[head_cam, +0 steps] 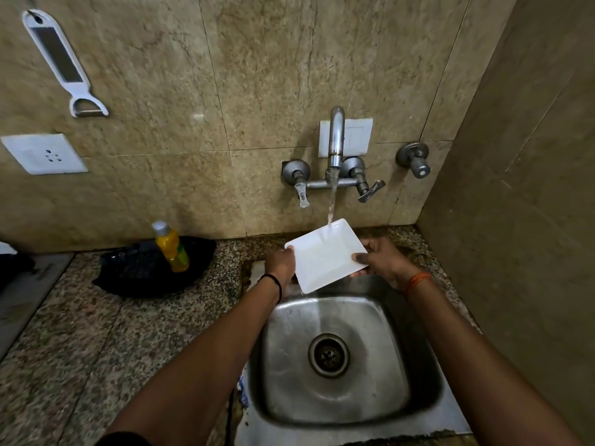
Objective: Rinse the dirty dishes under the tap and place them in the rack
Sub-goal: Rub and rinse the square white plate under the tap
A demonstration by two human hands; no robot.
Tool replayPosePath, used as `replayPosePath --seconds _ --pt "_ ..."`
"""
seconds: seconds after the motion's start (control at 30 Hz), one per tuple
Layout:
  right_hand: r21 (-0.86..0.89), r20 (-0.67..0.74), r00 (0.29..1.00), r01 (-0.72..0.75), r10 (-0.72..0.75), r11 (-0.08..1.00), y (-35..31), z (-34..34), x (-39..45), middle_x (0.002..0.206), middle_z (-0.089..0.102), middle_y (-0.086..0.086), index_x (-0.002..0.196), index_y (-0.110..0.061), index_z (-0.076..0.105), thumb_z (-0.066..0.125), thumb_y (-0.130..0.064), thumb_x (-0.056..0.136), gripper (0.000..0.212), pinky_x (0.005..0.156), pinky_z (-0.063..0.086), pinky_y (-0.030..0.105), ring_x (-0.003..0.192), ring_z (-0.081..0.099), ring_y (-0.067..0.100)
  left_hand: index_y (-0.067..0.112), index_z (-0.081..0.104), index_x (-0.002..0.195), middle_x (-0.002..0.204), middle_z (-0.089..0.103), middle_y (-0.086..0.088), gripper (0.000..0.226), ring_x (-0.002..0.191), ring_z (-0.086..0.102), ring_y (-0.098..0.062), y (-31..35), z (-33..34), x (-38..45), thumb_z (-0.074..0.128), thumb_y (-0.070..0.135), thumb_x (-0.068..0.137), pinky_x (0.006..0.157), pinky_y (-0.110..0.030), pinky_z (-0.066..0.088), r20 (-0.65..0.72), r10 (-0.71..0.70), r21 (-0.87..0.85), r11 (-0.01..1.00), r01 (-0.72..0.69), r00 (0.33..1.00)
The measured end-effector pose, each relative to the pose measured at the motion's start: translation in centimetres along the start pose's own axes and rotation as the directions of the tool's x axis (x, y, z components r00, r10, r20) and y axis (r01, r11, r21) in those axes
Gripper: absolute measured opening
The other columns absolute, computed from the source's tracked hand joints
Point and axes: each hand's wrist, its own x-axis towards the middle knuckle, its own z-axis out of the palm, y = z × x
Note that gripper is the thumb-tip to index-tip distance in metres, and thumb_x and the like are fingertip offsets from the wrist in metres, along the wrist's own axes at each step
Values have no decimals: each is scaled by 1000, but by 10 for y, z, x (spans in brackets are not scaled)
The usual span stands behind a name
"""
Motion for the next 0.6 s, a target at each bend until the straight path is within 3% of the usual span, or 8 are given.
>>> replayPosePath --seconds 0.07,0.13,0.2,0.27,0.33,0.43,0.5,0.6 --pt "87 -58 998 -16 21 996 5 2 2 121 61 21 127 7 52 56 8 90 38 53 59 26 84 66 27 0 56 119 107 64 -20 27 81 63 -30 0 -1 -9 40 8 99 63 -39 54 199 -55 -174 980 91 978" --pt "220 -108 993 -22 46 975 12 6 5 123 59 24 128 9 50 53 11 89 39 50 58 27 81 65 28 6 48 130 116 60 -18 35 86 63 -29 0 -3 -15 36 -1 98 63 -43 57 348 -75 -290 939 183 934" --pt "297 -116 992 -17 53 955 17 11 7 123 59 23 128 9 50 52 12 90 39 51 58 27 80 65 25 17 45 134 119 60 -16 39 93 63 -33 0 -5 -16 37 2 99 73 -46 56 407 -65 -302 932 202 911" --pt "318 -111 993 7 30 948 22 13 7 126 60 21 130 5 51 52 11 90 40 54 59 28 85 66 27 19 45 135 113 63 -16 33 89 65 -31 -1 -8 -18 37 20 103 76 -46 55 419 -95 -249 944 215 903" --pt "287 -112 993 62 -31 956 26 13 6 125 62 18 132 0 52 52 12 90 44 58 60 30 91 67 29 15 48 133 108 65 -15 46 87 65 -29 -2 -12 -16 31 44 102 69 -41 54 429 -148 -161 958 236 891" --pt "182 -150 978 171 -145 968 33 11 1 121 64 15 133 -2 53 53 14 88 47 60 59 26 96 65 26 13 44 138 130 55 -23 75 109 59 -40 -4 -19 -5 16 66 94 76 -42 52 483 -217 -108 947 304 849" --pt "72 -198 945 279 -260 958 35 8 -3 119 64 14 128 4 56 56 15 86 43 63 56 17 94 65 17 4 42 138 131 51 -28 86 112 57 -44 -4 -20 -4 13 70 91 86 -48 49 541 -249 -148 912 382 803" --pt "-157 -207 891 378 -405 912 36 1 -8 107 66 1 120 1 63 59 9 87 34 71 48 7 84 64 -3 -11 36 136 131 49 -34 81 111 57 -44 1 -19 -9 19 59 98 89 -47 50 591 -236 -306 819 485 771"
